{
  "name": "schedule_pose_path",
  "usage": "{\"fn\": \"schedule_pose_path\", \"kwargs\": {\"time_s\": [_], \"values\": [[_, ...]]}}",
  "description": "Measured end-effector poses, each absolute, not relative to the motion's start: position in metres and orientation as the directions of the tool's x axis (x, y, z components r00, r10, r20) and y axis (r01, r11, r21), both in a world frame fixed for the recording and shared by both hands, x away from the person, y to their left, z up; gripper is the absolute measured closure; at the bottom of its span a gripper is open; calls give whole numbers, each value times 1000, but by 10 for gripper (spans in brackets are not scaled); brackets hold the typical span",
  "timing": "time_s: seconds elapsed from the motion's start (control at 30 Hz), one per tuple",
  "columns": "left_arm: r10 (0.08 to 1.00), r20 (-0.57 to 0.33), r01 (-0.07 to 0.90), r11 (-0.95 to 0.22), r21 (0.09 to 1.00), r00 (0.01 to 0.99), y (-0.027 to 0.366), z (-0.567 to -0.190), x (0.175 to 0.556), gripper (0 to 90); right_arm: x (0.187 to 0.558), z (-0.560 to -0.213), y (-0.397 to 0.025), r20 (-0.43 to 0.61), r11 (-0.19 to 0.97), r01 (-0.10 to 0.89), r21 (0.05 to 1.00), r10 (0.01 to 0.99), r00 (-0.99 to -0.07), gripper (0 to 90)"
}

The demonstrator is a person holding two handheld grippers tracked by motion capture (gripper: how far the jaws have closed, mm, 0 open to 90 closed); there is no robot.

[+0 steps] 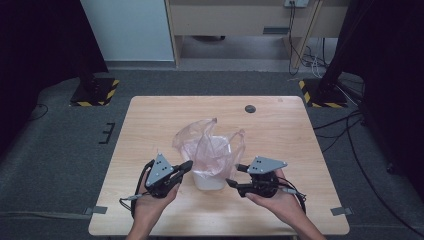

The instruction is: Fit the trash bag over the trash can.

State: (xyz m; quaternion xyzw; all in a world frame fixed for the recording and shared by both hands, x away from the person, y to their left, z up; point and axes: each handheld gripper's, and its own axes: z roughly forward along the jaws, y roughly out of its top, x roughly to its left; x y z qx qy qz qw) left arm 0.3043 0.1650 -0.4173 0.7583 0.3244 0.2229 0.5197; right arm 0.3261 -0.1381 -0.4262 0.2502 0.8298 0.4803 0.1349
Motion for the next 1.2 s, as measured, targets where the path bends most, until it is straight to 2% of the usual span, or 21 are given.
{"fn": "schedule_pose_path", "kwargs": {"time_s": [0.07, 0.17, 0.23, 0.3, 0.37, 0.67, 1.07, 1.1, 1.2], "values": [[725, 0, 263, -250, 932, 689, 161, -419, 305, 900, 327, -425, -139, 9, 413, 284, 865, 554, -832, 527], [712, 29, 227, -262, 938, 702, 157, -419, 307, 900, 328, -423, -141, 4, 401, 280, 872, 566, -824, 665], [716, 29, 218, -251, 943, 698, 159, -418, 305, 900, 323, -419, -143, -7, 393, 259, 883, 562, -827, 791], [724, 24, 211, -232, 950, 689, 162, -417, 303, 900, 320, -416, -143, -13, 393, 247, 886, 553, -833, 868], [735, 22, 202, -215, 956, 678, 167, -416, 301, 900, 317, -414, -143, -31, 396, 227, 890, 548, -836, 900], [744, 20, 212, -216, 953, 668, 177, -426, 295, 900, 312, -412, -133, -89, 469, 190, 862, 509, -856, 900], [749, 2, 261, -233, 937, 663, 176, -438, 295, 900, 312, -421, -131, -86, 514, 199, 834, 478, -874, 900], [749, 2, 261, -233, 937, 662, 176, -438, 295, 900, 312, -421, -132, -82, 508, 198, 838, 477, -875, 860], [749, 4, 260, -234, 937, 662, 176, -438, 295, 900, 313, -418, -136, -71, 475, 200, 857, 493, -867, 638]]}}
